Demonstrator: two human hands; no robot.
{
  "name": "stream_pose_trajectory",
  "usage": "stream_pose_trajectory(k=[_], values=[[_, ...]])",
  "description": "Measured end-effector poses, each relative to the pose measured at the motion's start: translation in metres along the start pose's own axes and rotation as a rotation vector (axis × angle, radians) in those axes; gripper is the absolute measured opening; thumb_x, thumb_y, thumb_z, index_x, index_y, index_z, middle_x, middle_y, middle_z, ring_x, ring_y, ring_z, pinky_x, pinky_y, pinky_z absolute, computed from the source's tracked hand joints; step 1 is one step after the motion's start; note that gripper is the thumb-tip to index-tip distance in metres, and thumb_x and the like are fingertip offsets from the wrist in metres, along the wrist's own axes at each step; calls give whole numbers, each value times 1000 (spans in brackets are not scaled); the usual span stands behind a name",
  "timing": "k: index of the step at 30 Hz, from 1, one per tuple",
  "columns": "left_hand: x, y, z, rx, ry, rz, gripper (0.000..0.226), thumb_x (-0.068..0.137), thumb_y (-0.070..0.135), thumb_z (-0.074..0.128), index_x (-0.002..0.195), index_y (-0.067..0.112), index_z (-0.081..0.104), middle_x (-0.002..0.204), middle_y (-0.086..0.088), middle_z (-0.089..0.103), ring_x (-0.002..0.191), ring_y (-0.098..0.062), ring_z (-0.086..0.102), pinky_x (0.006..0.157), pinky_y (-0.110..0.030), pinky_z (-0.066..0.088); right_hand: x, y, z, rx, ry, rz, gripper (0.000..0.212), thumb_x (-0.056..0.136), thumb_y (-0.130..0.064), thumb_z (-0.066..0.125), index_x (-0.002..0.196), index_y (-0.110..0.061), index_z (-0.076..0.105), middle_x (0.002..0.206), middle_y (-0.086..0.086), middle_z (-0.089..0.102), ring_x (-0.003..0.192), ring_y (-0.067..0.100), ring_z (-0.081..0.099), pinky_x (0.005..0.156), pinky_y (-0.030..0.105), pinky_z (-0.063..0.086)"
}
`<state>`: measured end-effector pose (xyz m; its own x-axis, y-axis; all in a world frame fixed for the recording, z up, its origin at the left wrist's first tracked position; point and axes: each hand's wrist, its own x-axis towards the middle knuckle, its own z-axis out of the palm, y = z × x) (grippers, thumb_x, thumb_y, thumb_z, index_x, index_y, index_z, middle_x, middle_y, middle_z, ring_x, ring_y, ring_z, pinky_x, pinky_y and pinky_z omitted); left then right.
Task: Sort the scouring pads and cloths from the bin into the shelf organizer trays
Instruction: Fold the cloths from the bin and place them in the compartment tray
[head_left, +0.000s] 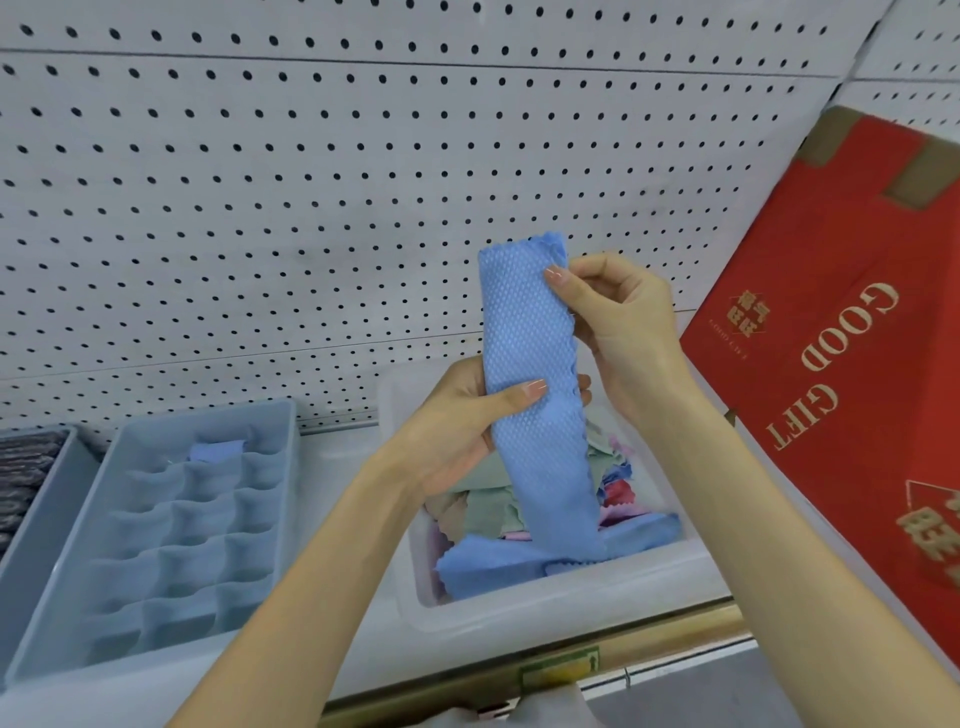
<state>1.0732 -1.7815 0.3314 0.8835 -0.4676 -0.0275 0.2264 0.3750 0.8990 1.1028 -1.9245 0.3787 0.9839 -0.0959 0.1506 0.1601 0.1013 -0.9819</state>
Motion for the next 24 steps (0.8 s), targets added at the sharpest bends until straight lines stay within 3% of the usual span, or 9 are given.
stream_pose_trajectory(k=[5, 10, 13, 15, 18, 21, 24], values=[[0, -1, -1, 83, 74, -9, 20, 90, -2, 55, 107, 3, 65, 98, -8, 74, 91, -22, 71, 76, -28, 57, 2, 5, -5, -19, 9, 23, 6, 86, -9, 68, 83, -5, 64, 73, 3, 67, 67, 14, 62, 62, 27, 53], [-2, 0, -5, 314, 136, -18, 14, 89, 5, 63, 100, -2, 68, 94, -6, 75, 85, -18, 71, 77, -30, 58, 1, 11, -15, -74, 52, 67, 8, 87, -14, 67, 85, -7, 64, 76, 4, 67, 71, 17, 63, 67, 31, 54], [-3, -1, -7, 305, 189, -5, 7, 88, 2, 64, 92, 2, 69, 83, 1, 75, 76, -12, 71, 67, -22, 56, -6, 17, -21, -127, -54, 297, 33, 89, -39, 61, 94, -7, 66, 82, 5, 68, 70, 16, 65, 64, 28, 53], [-2, -4, -9, 287, 252, -4, 9, 87, 2, 65, 94, 4, 70, 85, 0, 76, 77, -12, 71, 66, -21, 56, -18, 25, -27, -178, -201, 436, 51, 78, -52, 59, 96, -5, 66, 83, 7, 67, 69, 16, 64, 62, 26, 52], [-3, -11, -13, 309, 321, -29, 18, 86, 4, 68, 104, 2, 69, 95, -7, 75, 83, -15, 71, 68, -23, 56, -35, 35, -37, -212, -286, 486, 39, 73, -43, 67, 88, -7, 66, 80, 5, 65, 68, 14, 62, 62, 24, 52], [-6, -21, -17, 342, 348, -67, 14, 86, 5, 68, 101, 5, 70, 90, -4, 75, 78, -12, 70, 66, -23, 55, -43, 45, -40, -237, -300, 524, 14, 84, -25, 69, 81, -12, 66, 65, -6, 63, 63, 10, 61, 63, 25, 53], [-8, -27, -16, 332, 350, -83, 17, 87, 3, 67, 103, 3, 69, 92, -8, 74, 78, -13, 70, 68, -24, 55, -48, 55, -38, -227, -313, 586, 14, 89, -22, 65, 80, -12, 63, 57, -10, 58, 57, 5, 58, 60, 23, 53]])
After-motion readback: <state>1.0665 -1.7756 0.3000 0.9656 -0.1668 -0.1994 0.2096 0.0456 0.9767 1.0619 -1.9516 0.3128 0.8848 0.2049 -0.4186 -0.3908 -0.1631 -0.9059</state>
